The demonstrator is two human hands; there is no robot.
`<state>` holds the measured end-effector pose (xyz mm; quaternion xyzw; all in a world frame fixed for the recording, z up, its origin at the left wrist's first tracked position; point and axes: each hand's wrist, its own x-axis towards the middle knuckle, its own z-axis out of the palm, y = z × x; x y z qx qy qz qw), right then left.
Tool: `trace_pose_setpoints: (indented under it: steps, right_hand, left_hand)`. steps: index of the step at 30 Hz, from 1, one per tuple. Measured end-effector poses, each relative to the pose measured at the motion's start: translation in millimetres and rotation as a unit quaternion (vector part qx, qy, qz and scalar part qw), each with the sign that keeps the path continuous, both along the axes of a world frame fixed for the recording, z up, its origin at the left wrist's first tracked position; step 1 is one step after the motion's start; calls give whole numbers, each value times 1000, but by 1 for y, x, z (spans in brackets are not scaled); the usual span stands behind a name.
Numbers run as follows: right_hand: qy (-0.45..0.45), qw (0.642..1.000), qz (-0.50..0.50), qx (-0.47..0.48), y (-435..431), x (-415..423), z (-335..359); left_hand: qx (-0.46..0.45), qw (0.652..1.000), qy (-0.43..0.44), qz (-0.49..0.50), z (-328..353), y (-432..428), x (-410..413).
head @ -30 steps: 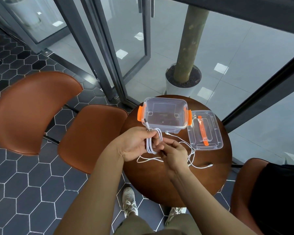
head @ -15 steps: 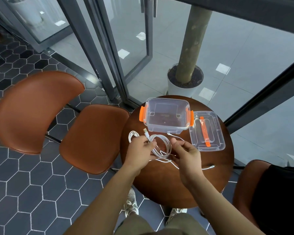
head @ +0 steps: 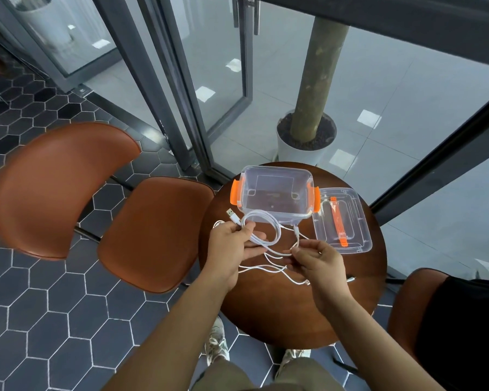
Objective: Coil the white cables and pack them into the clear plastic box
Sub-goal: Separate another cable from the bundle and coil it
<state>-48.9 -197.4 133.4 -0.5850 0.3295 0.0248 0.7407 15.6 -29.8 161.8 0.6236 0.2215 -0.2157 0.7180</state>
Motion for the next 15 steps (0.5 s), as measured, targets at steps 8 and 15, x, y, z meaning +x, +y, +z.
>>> trace_pose_setpoints:
  steps: [8, 15]
  right_hand:
    - [-68, 968, 190, -150, -8, 8, 7]
    - [-65, 976, 204, -40, -15, 17, 8]
  left_hand:
    - [23, 994, 25, -100, 2, 0, -4]
    - [45, 992, 38, -108, 7, 3, 2]
